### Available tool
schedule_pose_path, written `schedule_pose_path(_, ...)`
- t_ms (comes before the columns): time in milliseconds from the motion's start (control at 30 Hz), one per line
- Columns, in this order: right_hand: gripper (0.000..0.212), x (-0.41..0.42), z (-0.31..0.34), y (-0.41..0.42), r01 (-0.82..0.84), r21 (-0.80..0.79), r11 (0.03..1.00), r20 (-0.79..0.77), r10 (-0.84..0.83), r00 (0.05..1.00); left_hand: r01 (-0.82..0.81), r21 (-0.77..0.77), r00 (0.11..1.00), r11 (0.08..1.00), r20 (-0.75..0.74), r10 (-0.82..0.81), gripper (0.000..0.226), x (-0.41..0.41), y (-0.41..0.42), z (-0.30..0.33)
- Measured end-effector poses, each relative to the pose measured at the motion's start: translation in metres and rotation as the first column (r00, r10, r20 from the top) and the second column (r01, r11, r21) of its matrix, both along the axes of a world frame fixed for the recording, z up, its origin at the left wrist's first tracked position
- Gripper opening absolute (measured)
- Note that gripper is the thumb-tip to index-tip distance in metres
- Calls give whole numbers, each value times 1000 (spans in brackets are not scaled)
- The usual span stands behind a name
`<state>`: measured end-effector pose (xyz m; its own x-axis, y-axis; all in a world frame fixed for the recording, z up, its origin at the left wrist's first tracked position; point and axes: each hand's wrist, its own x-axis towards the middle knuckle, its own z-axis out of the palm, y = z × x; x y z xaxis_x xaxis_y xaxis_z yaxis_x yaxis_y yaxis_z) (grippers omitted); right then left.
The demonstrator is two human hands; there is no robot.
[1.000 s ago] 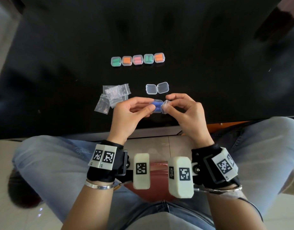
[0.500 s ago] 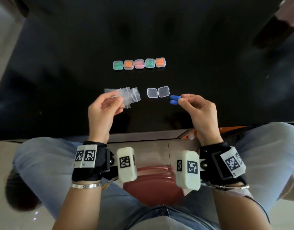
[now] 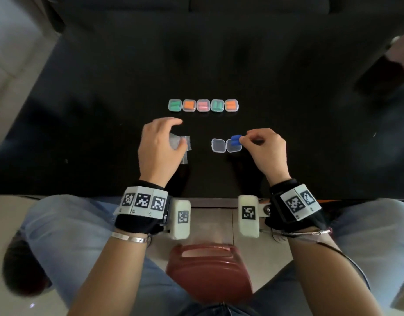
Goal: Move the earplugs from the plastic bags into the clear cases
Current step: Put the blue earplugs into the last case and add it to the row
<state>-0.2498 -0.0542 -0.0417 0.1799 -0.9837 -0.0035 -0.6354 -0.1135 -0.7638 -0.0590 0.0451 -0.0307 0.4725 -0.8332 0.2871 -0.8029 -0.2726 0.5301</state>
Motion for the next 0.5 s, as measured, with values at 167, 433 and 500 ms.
schedule_pose_path(167,12,10,-8,-8,-69,-37,997,-212,59,975,258,116,961,959,-130,-243,45,-34,-26,-12)
schedule_pose_path(433,14,10,-10,-8,-78,-44,996,-316,60,947,307,279,918,910,-338,-206,60,-39,-51,-25)
schedule_pose_path(500,16,8,-11,-7,-101,-33,994,-263,89,961,306,263,916,915,-344,-208,55,-38,-53,-25)
